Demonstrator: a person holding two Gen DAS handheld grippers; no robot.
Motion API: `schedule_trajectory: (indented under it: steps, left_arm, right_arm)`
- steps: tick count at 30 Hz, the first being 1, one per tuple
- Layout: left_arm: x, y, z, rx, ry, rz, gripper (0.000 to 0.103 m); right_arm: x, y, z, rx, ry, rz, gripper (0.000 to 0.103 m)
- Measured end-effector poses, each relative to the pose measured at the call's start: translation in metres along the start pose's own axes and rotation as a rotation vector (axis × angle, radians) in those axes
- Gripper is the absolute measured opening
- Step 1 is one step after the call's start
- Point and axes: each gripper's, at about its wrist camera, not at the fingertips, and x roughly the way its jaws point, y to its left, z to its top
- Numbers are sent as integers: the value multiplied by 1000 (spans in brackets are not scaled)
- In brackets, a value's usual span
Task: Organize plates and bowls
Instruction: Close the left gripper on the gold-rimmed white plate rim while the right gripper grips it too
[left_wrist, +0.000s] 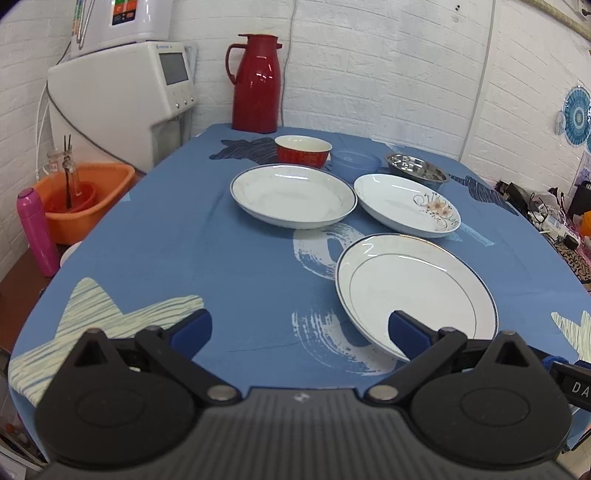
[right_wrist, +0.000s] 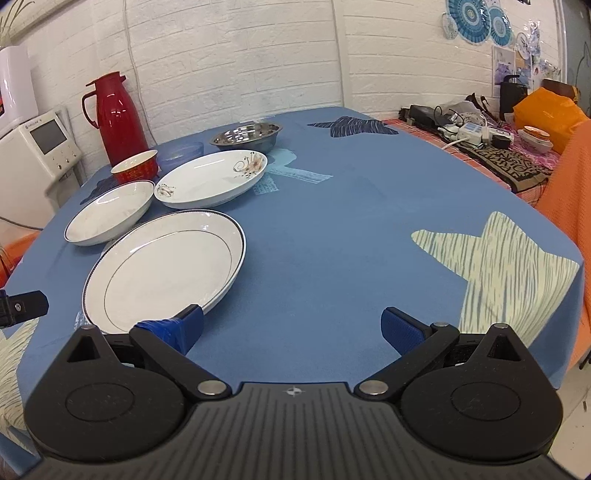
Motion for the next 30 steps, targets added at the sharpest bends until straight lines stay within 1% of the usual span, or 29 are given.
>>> schedule_trajectory:
  steps: [3, 6, 8, 10, 12, 13, 15, 16, 18, 20, 21, 23, 27, 30]
  left_arm:
    - [15, -6, 11, 16, 30, -19, 101]
    - [36, -13, 25, 65, 109, -59, 101]
    - [55, -16, 37, 105, 181, -92, 101]
    - [73, -12, 49, 127, 260, -143, 101]
    - [91, -7, 58, 116, 343, -185, 100]
    - [98, -4, 60, 105, 369, -197, 100]
    - [110, -2, 63, 116, 416, -233, 100]
    - [115, -2, 64, 116, 437, -227, 100]
    - [122, -3, 63, 137, 448, -222, 100]
    - [128, -4, 62, 151, 461, -201, 100]
    - [130, -5, 62, 160, 461, -203, 100]
    - [134, -8, 59, 172, 468, -201, 100]
    - [135, -12, 57, 192, 439, -186, 100]
    - [134, -12, 56, 199, 419, -186, 100]
  right_arm:
    - [12, 7, 14, -21, 23, -1, 90]
    - [32, 11, 32, -43, 70, 27, 90]
    - [52, 16, 47, -78, 139, 44, 90]
    - [74, 23, 60, -135, 213, 73, 90]
    - [95, 29, 71, -185, 300, 83, 90]
    - [104, 31, 74, -191, 341, 91, 90]
    - [118, 35, 78, -199, 412, 113, 90]
    - [125, 38, 78, -202, 448, 111, 91]
    - [128, 44, 80, -221, 468, 105, 90]
    - [131, 48, 83, -218, 492, 103, 90]
    - [132, 48, 84, -214, 494, 102, 91]
    - [135, 48, 86, -218, 481, 100, 91]
    - [135, 44, 84, -249, 414, 121, 91]
    - [136, 43, 86, -260, 424, 128, 91]
